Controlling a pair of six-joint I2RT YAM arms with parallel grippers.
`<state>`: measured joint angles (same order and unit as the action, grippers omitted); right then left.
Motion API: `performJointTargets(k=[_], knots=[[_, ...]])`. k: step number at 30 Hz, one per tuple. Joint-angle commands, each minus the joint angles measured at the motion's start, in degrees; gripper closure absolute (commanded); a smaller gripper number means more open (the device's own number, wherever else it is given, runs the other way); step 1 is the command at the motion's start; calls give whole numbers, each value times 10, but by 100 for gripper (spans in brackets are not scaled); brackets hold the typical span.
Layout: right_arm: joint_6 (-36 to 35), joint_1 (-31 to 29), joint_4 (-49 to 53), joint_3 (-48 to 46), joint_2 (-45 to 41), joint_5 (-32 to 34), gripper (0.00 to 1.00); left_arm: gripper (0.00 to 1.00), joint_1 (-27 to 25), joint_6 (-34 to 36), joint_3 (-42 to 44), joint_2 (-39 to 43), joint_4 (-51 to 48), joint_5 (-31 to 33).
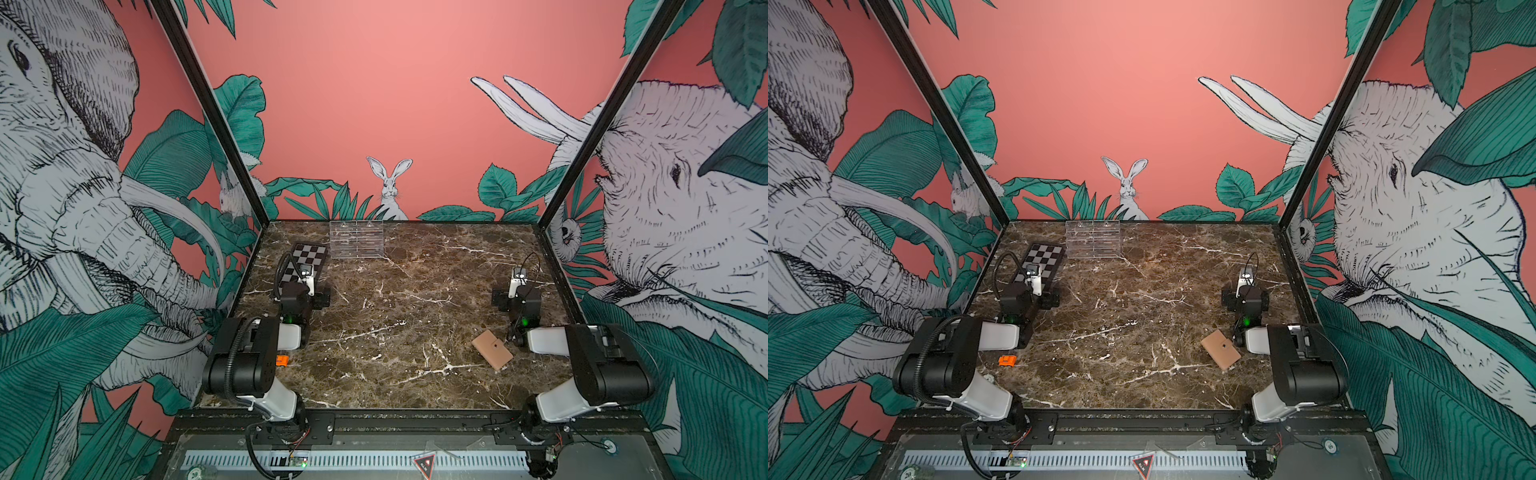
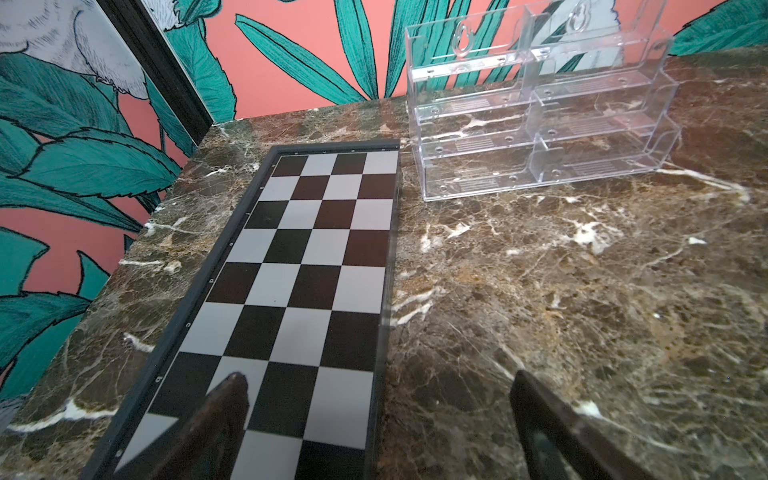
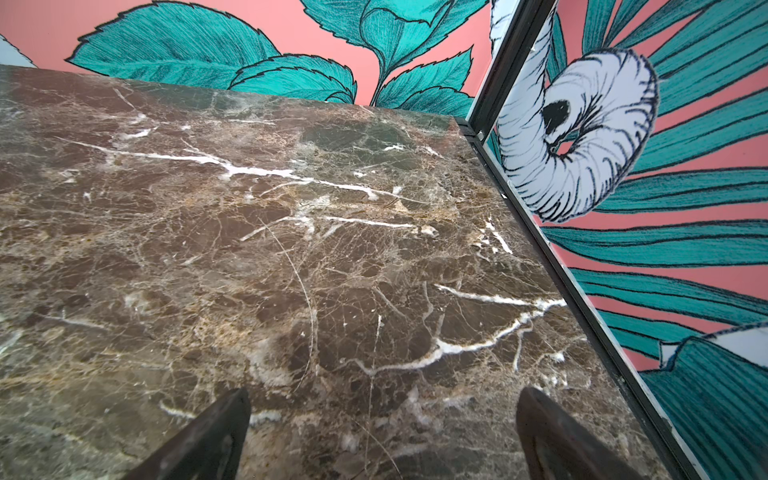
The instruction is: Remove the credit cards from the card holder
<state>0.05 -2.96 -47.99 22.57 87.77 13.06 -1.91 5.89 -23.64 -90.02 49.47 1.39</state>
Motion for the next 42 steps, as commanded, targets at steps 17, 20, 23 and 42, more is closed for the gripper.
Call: performJointTargets(k=[17, 20, 23, 42], knots=[[67, -39, 286, 56, -248, 38, 2, 1, -45, -25, -34, 242, -199, -9], [125, -39, 406, 88, -324, -20, 2, 1, -70, -85, -88, 273, -296, -21], [164, -40, 508, 118, -379, -68, 2, 1, -81, -153, -144, 273, -372, -81], [326, -40, 782, 166, -419, -273, 2, 1, -168, -290, -188, 245, -436, -276]])
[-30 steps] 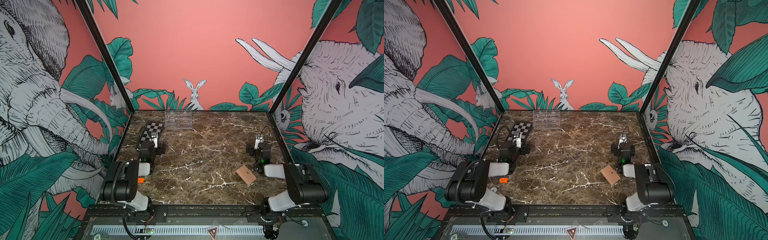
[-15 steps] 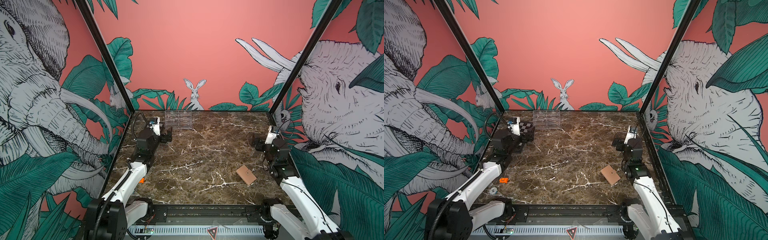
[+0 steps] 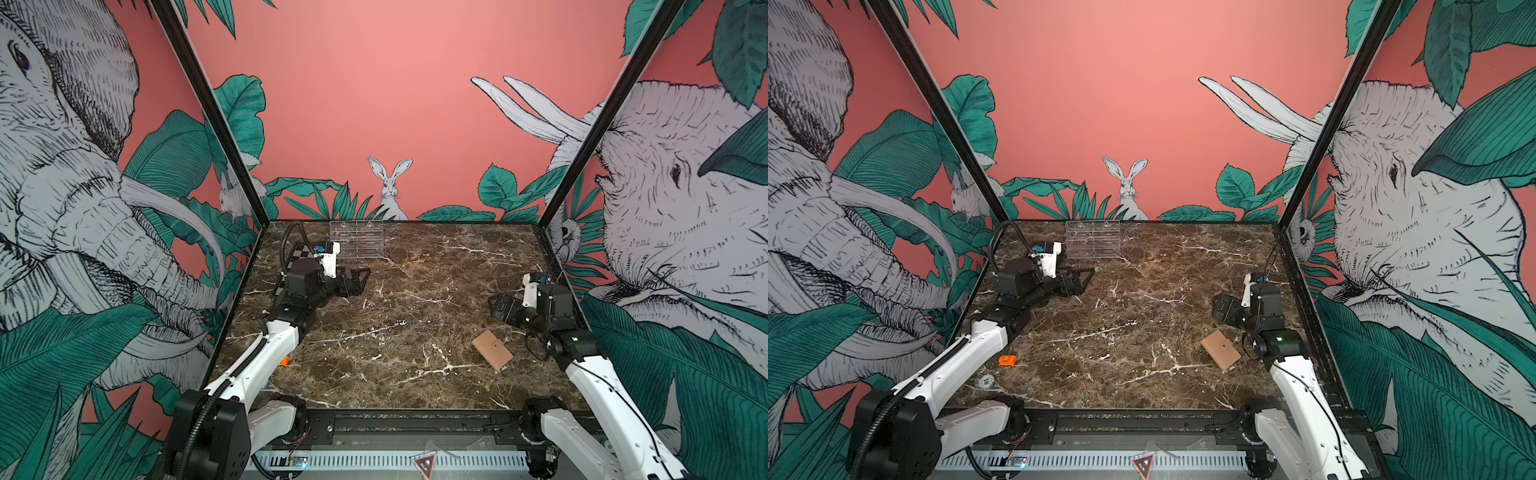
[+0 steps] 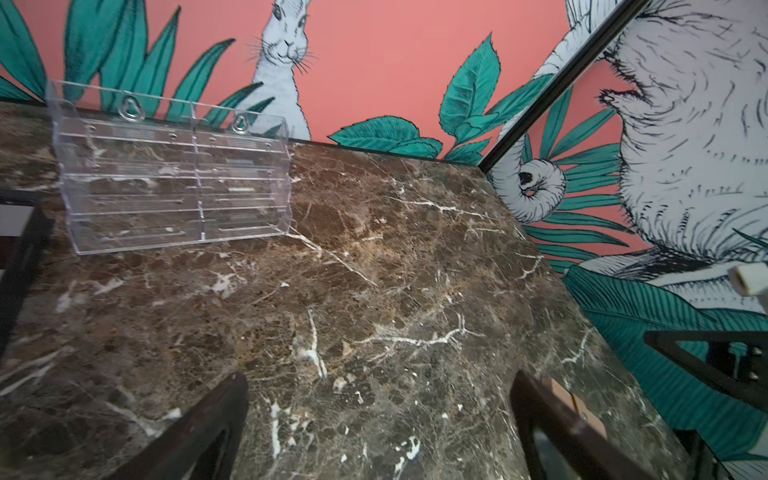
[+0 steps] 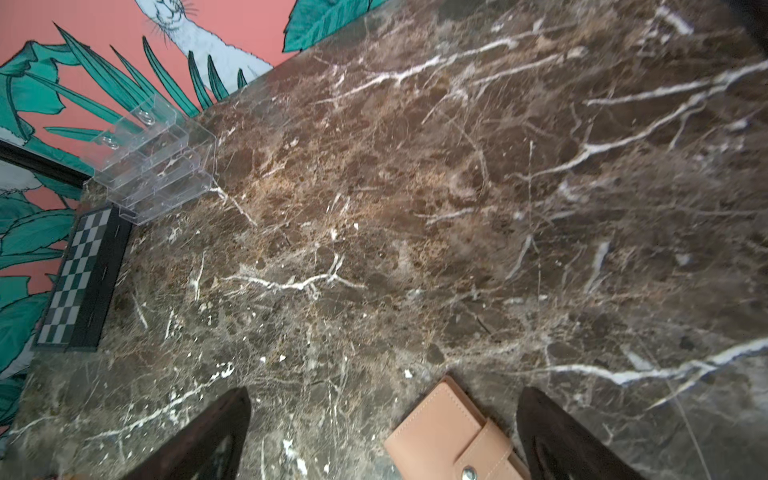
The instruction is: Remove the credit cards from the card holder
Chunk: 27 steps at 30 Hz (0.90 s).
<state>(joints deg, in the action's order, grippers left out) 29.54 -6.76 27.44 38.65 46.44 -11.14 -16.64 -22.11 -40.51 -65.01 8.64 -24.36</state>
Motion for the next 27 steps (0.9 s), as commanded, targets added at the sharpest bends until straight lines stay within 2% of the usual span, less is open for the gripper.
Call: performJointTargets(k=[1, 12, 20, 27], knots=[[38, -2, 31, 1, -7, -35, 2, 1, -31, -6, -24, -12, -38, -15], [82, -2, 145, -34, -1, 51, 2, 1, -102, -19, -19, -74, -15, -17], [102, 2, 110, -73, 19, 52, 2, 1, -129, -29, -14, -92, 1, -8], [90, 5, 74, -75, 54, 38, 2, 1, -134, -28, -2, -80, 0, 7]])
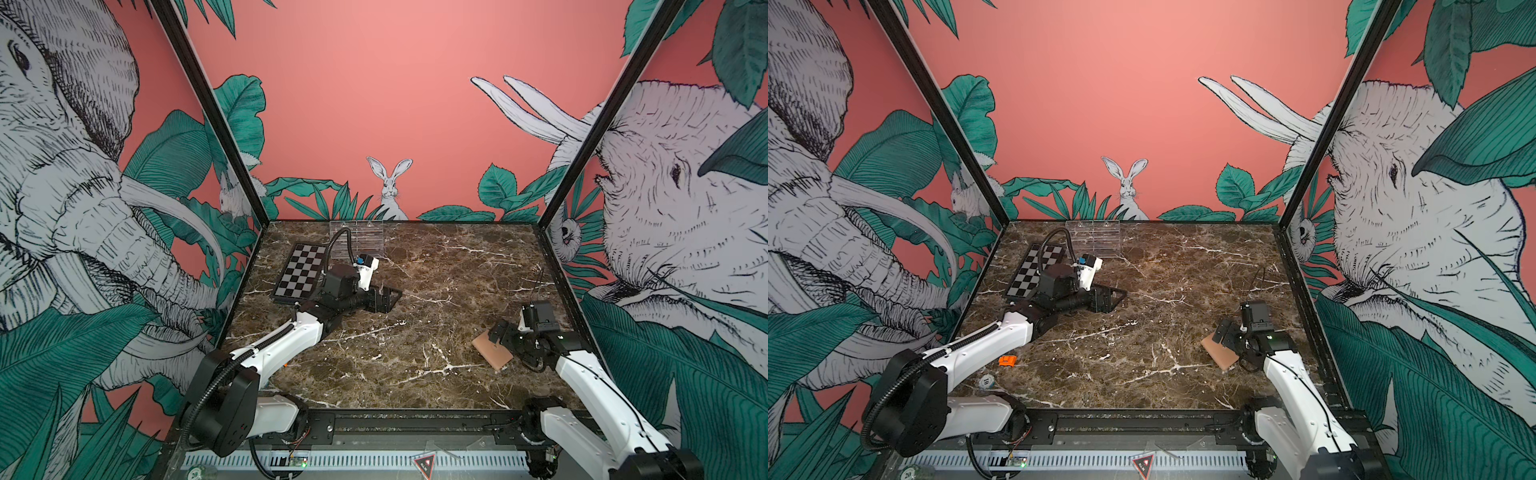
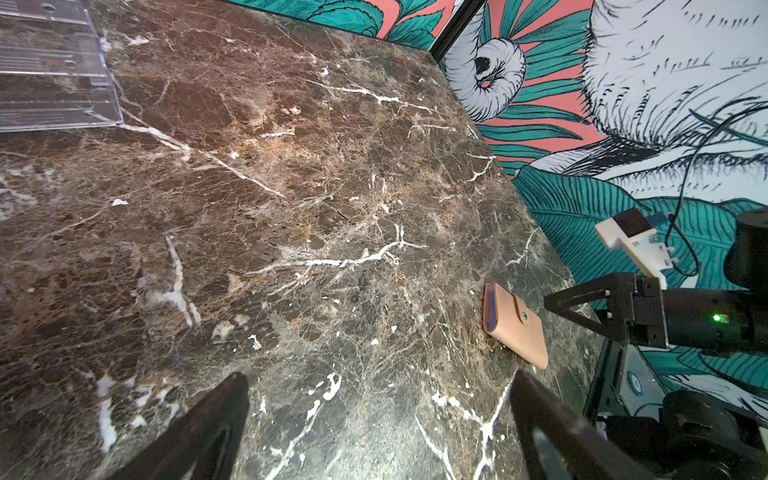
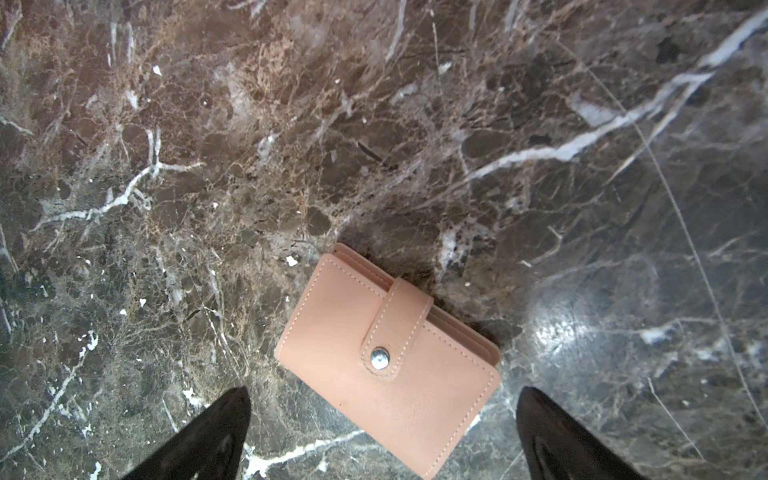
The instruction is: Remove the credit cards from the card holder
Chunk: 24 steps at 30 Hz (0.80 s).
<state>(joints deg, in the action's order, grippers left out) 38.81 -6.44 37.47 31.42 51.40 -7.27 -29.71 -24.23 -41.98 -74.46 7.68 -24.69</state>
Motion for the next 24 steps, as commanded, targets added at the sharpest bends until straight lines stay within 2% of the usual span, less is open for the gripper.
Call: performJointTargets(k=[1, 6, 12, 24], knots=[[-5, 2, -27, -3, 5, 1, 2, 1, -4, -5, 16, 16, 11, 13], [-13, 5, -26, -11, 5, 0, 2, 1, -3, 4, 16, 15, 0, 16], [-13, 7, -31, -28, -2, -17, 2, 1, -3, -20, 19, 5, 23, -8], [0, 16, -35, -54, -2, 13, 2, 1, -19, -40, 29, -12, 49, -14]])
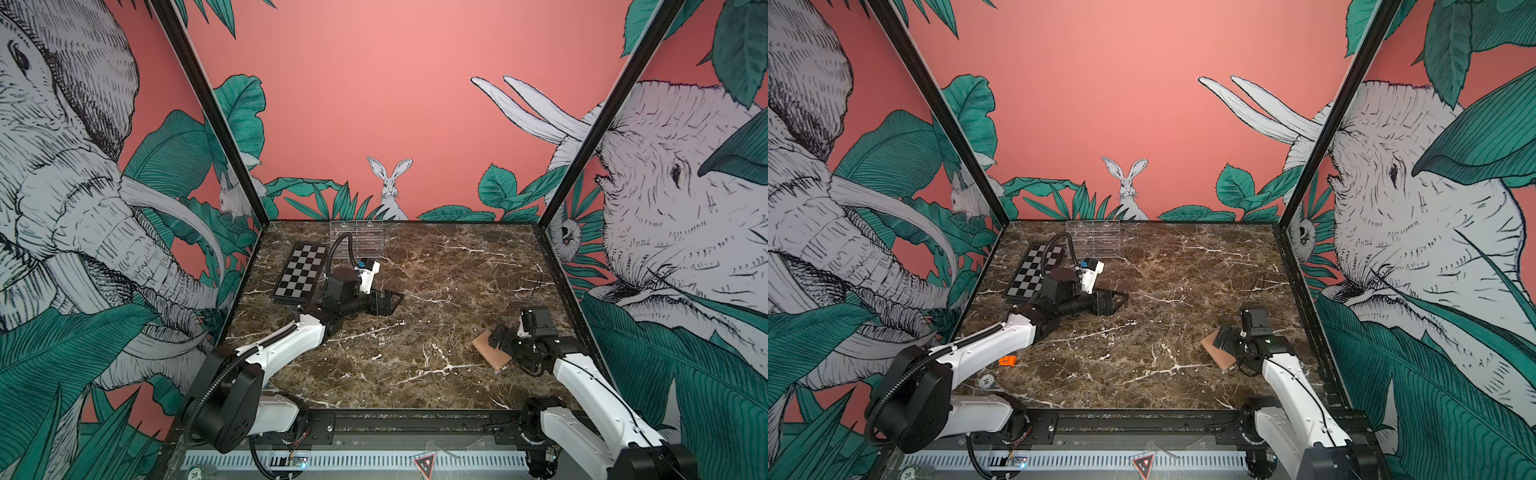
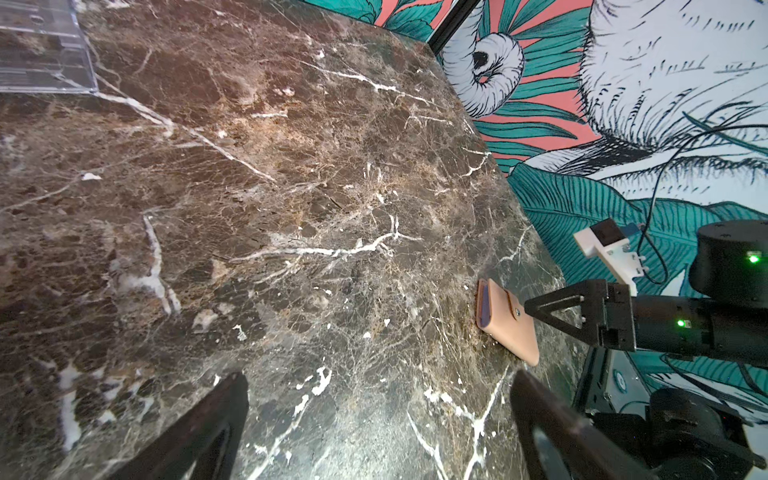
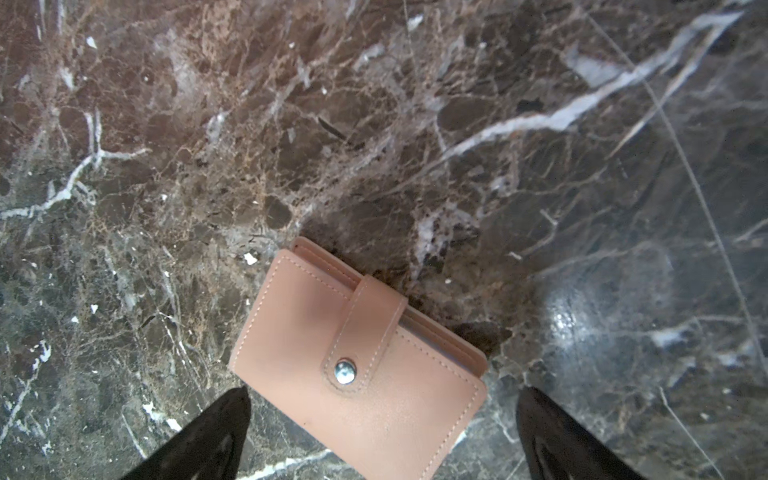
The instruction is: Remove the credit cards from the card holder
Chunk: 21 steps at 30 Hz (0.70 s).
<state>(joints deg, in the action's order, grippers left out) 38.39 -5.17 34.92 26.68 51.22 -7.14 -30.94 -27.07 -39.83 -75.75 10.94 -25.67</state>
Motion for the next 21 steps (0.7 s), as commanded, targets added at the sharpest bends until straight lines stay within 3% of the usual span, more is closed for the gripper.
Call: performJointTargets(k=[1, 21], knots=[[4, 3, -13, -9, 1, 9, 2, 1, -8, -11, 7, -1, 17, -2], [-8, 3, -49, -44, -6, -77, 2, 2, -44, -31, -9, -46, 43, 10]])
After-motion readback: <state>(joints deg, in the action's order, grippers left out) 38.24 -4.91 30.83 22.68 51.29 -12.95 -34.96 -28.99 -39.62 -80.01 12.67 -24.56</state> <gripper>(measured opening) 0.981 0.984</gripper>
